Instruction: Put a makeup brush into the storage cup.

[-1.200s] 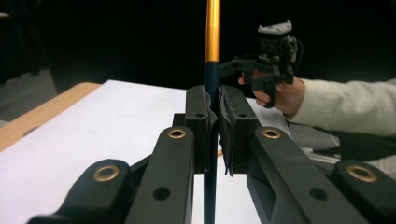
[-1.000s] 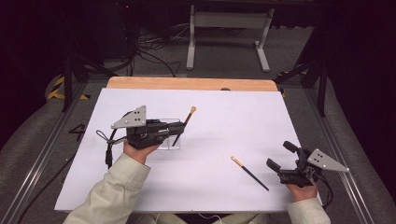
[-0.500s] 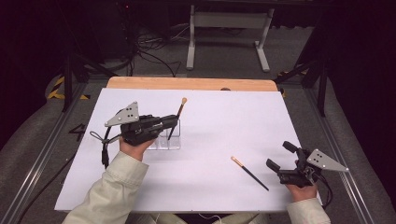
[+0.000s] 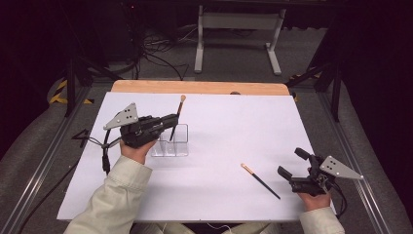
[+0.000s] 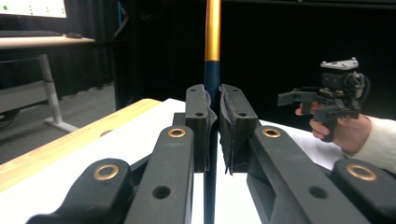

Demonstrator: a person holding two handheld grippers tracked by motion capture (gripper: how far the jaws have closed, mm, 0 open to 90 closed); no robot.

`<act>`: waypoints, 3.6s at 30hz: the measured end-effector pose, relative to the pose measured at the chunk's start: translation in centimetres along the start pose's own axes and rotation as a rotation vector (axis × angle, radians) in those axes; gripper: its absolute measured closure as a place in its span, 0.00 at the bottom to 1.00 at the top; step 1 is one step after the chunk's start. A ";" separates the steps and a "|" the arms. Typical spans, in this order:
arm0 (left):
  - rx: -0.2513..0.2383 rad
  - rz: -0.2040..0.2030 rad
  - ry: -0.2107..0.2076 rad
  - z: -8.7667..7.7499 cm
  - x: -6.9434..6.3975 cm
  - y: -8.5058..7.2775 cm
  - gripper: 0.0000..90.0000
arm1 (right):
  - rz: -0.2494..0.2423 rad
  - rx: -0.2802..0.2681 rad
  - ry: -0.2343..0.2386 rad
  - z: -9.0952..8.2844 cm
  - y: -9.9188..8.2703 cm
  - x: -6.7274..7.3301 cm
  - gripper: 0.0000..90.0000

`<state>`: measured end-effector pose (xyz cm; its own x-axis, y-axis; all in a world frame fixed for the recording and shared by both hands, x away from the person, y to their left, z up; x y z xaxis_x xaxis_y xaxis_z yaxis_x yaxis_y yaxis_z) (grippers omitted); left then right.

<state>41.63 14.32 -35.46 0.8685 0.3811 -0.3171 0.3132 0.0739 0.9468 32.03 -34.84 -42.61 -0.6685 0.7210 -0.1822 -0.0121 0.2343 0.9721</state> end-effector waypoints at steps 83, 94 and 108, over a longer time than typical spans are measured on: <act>0.027 -0.042 0.099 -0.6 5.2 -4.8 0.91 | 0.006 -0.010 0.029 0.3 0.0 0.1 0.01; 0.065 -0.049 0.109 -0.7 5.2 -5.0 0.91 | 0.006 -0.010 0.030 0.4 0.1 0.1 0.01; 0.077 -0.086 0.109 -0.7 5.3 -4.9 0.62 | 0.003 -0.008 0.029 0.5 0.1 0.1 0.01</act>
<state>44.40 16.66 -41.69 0.7919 0.4744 -0.3846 0.4164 0.0413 0.9082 32.36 -34.45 -42.59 -0.6897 0.7027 -0.1748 -0.0155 0.2270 0.9738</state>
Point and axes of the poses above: each handheld gripper's, and its own axes: z roughly forward along the jaws, y roughly out of its top, x roughly to its left, the point moved 2 cm from there along z, roughly forward along the jaws, and after that the axes turned 15 degrees about -z, right-handed, at the moved point
